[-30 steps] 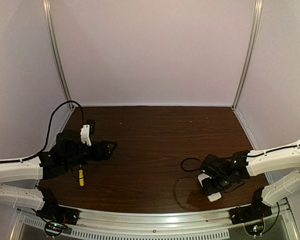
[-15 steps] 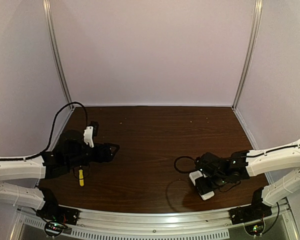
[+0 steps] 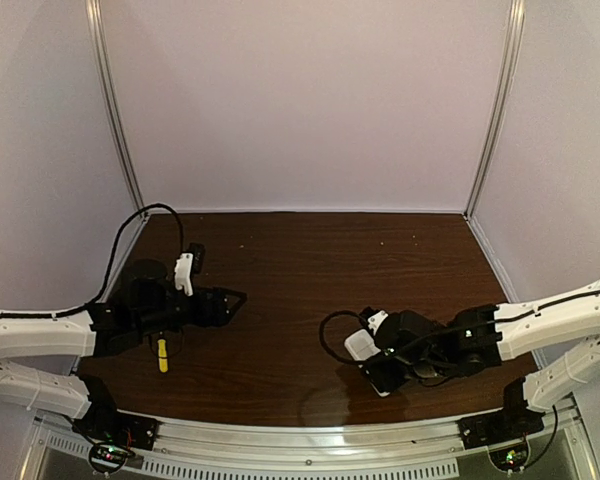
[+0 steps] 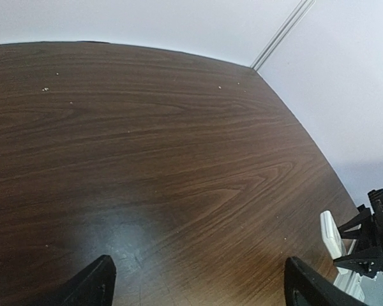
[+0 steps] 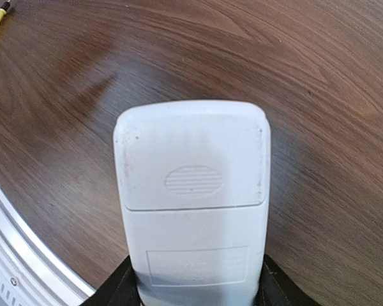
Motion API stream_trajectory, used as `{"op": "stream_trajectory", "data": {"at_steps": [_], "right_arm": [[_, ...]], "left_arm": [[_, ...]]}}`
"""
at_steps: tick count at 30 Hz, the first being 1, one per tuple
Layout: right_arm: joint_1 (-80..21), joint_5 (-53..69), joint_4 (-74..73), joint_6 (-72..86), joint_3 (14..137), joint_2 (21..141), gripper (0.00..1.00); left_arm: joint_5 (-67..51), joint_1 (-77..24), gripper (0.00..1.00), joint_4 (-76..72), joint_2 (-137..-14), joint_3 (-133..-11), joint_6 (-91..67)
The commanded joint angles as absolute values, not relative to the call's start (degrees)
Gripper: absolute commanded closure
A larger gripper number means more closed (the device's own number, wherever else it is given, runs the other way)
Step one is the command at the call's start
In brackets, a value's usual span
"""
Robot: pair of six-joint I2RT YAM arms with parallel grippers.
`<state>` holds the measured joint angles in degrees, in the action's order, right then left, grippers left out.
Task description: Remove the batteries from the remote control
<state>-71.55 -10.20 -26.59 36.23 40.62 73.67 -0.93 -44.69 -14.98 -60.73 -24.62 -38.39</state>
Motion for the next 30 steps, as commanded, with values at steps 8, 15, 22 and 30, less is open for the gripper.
{"op": "stream_trajectory", "data": {"at_steps": [8,15,22,30], "right_arm": [[-75.91,-18.92,-19.10,28.57,44.03,74.01,0.82],[-76.09,-17.24,-16.18,22.10,45.52,74.03,0.83],[-77.01,-16.32,-15.34,16.08,48.94,76.90,0.85],[-78.31,-18.46,-16.47,11.31,53.80,81.70,0.86]], "left_arm": [[-13.57,-45.00,0.02,-21.23,-63.17,-24.59,-36.63],[-22.80,-45.00,0.03,-26.72,-65.24,-24.83,-35.77],[-28.41,-46.53,0.09,-30.02,-68.29,-26.13,-35.81],[-29.00,-51.28,0.12,-27.45,-72.10,-30.17,-33.48]]}}
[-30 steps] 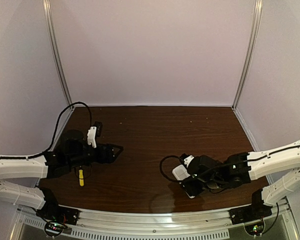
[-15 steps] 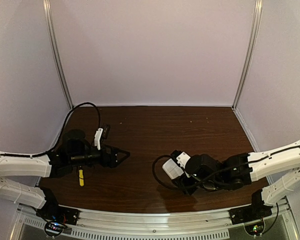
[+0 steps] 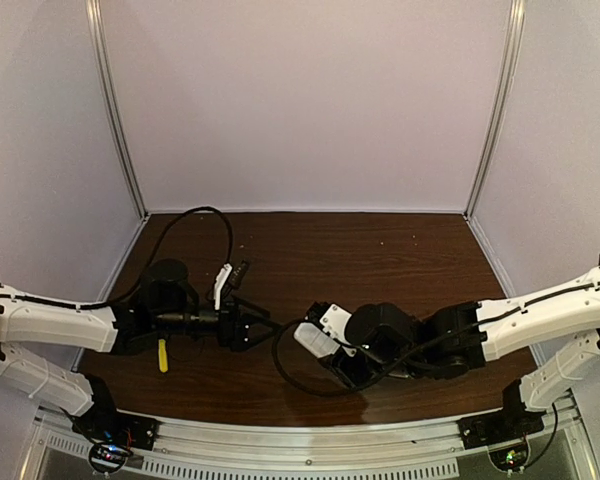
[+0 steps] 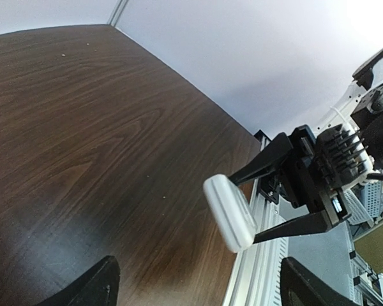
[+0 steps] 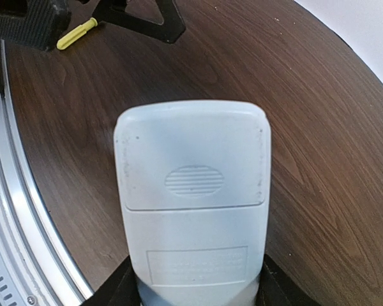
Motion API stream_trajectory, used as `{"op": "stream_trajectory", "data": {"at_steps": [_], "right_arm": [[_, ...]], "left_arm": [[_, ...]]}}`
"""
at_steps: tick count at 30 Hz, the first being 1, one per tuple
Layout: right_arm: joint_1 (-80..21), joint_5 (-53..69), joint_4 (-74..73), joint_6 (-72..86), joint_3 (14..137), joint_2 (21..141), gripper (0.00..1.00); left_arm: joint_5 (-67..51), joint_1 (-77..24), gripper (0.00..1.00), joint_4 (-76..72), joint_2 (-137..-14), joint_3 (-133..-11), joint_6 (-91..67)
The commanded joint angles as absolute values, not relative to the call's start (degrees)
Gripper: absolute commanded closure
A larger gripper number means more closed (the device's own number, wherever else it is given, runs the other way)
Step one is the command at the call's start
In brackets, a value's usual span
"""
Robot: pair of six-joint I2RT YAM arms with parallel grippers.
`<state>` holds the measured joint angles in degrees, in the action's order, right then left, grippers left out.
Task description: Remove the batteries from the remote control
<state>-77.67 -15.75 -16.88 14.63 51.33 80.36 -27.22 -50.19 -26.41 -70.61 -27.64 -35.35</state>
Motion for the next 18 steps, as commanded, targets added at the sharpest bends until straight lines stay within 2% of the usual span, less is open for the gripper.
{"op": "stream_trajectory", "data": {"at_steps": [1,18], "right_arm": [[-78.43,-18.92,-16.58,11.08,54.20,82.21,0.87],[-80.05,-24.16,-18.10,8.67,59.08,86.17,0.88]], "left_arm": [[-29.20,-51.37,0.13,-27.44,-72.34,-30.37,-33.58],[-32.10,-53.32,0.22,-26.55,-79.08,-34.31,-34.10]]}}
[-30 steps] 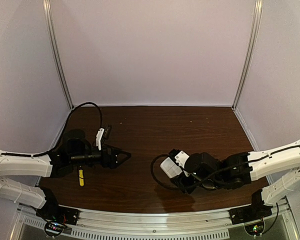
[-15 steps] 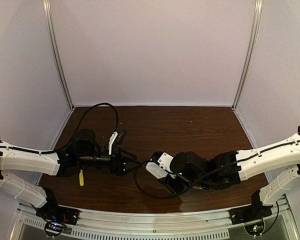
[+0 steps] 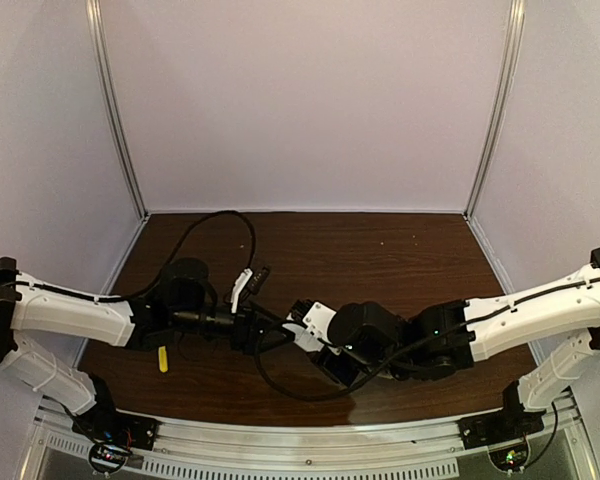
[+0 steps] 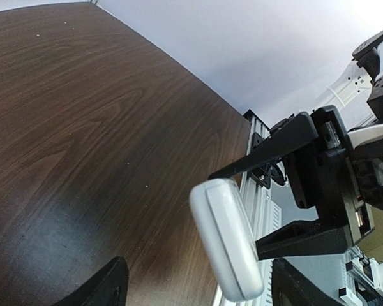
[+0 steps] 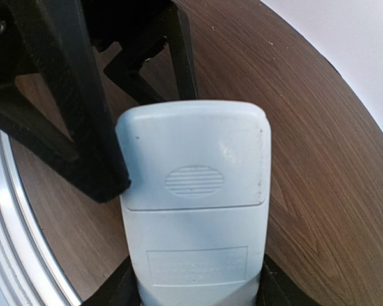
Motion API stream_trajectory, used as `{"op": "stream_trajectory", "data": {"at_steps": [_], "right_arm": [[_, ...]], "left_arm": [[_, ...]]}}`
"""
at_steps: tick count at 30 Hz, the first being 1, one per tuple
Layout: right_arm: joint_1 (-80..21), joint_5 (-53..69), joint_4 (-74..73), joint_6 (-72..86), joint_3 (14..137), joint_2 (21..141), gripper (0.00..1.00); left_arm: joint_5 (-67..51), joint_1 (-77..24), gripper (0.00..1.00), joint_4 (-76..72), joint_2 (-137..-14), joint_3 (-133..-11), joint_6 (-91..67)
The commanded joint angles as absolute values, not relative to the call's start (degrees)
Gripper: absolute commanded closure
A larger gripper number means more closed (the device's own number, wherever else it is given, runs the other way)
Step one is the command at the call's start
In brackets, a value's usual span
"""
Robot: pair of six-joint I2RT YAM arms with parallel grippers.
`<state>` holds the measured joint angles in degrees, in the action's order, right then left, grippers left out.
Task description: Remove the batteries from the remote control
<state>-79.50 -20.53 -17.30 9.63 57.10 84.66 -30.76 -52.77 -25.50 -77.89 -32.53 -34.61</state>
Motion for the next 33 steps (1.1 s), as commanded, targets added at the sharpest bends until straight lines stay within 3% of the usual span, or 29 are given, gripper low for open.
{"op": "stream_trajectory", "data": {"at_steps": [1,23,33], "right_arm": [[-80.12,-24.27,-18.16,8.50,59.19,86.54,0.88],[-81.37,-26.54,-18.51,6.93,63.01,90.54,0.88],[-81.56,-28.32,-17.75,7.10,62.75,90.69,0.89]], "left_arm": [[-32.12,-53.34,0.23,-26.57,-79.34,-34.40,-34.09],[-38.85,-53.42,0.49,-31.99,-83.01,-34.80,-37.34],[-39.20,-53.43,0.70,-31.15,-83.12,-35.13,-37.22]]}}
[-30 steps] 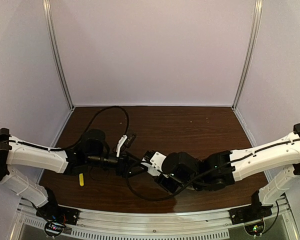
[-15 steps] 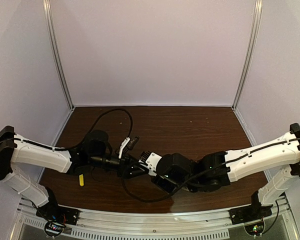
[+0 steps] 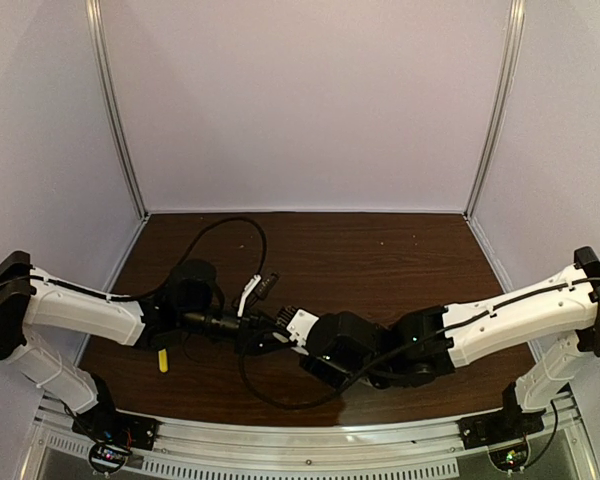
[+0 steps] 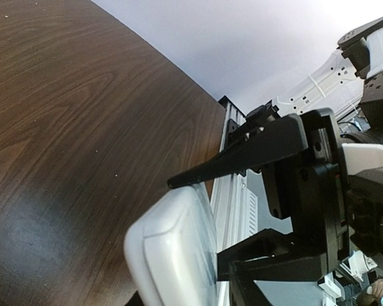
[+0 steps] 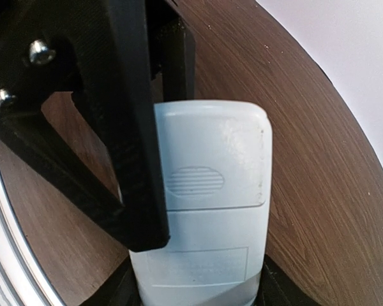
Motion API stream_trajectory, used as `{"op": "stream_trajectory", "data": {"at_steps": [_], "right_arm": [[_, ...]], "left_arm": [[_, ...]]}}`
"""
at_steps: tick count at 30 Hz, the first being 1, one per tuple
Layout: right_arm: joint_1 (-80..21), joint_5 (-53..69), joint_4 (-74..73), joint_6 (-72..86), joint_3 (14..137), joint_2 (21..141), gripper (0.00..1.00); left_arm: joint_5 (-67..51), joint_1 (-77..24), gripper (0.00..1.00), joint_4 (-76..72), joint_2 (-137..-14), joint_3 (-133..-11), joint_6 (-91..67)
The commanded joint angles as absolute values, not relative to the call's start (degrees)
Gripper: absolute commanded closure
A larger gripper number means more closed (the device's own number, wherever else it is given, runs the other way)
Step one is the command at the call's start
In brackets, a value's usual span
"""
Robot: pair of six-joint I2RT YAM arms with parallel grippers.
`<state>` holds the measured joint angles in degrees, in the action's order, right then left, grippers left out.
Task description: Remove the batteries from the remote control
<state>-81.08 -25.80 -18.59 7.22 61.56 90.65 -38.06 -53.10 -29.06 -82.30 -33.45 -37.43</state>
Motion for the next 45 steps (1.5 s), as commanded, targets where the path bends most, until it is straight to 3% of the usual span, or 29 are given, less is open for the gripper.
{"op": "stream_trajectory", "data": {"at_steps": [1,7,11,16,21,23,31,38,45], "right_arm": [[-81.56,-28.50,-17.69,7.19,62.75,90.78,0.89],[-81.81,-29.36,-17.46,8.34,62.61,91.13,0.87],[-81.77,-30.61,-16.68,9.40,61.49,90.70,0.75],[-81.79,-32.11,-15.61,11.27,59.86,89.33,0.41],[-81.76,-34.55,-15.96,14.13,59.06,88.01,0.16],[-81.78,-34.84,-15.45,15.14,58.10,87.01,0.02],[-80.69,-35.58,-10.33,19.77,54.22,81.94,0.00],[-71.20,-22.49,-5.87,28.86,49.67,75.89,0.00],[-64.66,-21.45,-2.56,34.94,45.83,72.87,0.00]], "left_arm": [[-39.20,-53.44,0.74,-30.97,-83.14,-35.22,-37.19],[-39.38,-53.39,0.88,-30.76,-82.95,-35.24,-37.18],[-39.43,-53.43,0.95,-30.84,-82.50,-35.20,-37.18],[-38.29,-53.39,1.00,-30.28,-81.37,-34.82,-37.13],[-36.44,-53.39,1.00,-28.99,-78.68,-34.09,-36.51],[-35.51,-53.44,1.00,-28.63,-77.38,-33.64,-36.27],[-31.44,-53.44,1.00,-26.47,-73.44,-32.46,-34.86],[-23.20,-53.36,1.00,-24.21,-71.19,-31.85,-34.81],[-11.19,-53.43,1.00,-17.60,-71.90,-33.39,-33.33]]}}
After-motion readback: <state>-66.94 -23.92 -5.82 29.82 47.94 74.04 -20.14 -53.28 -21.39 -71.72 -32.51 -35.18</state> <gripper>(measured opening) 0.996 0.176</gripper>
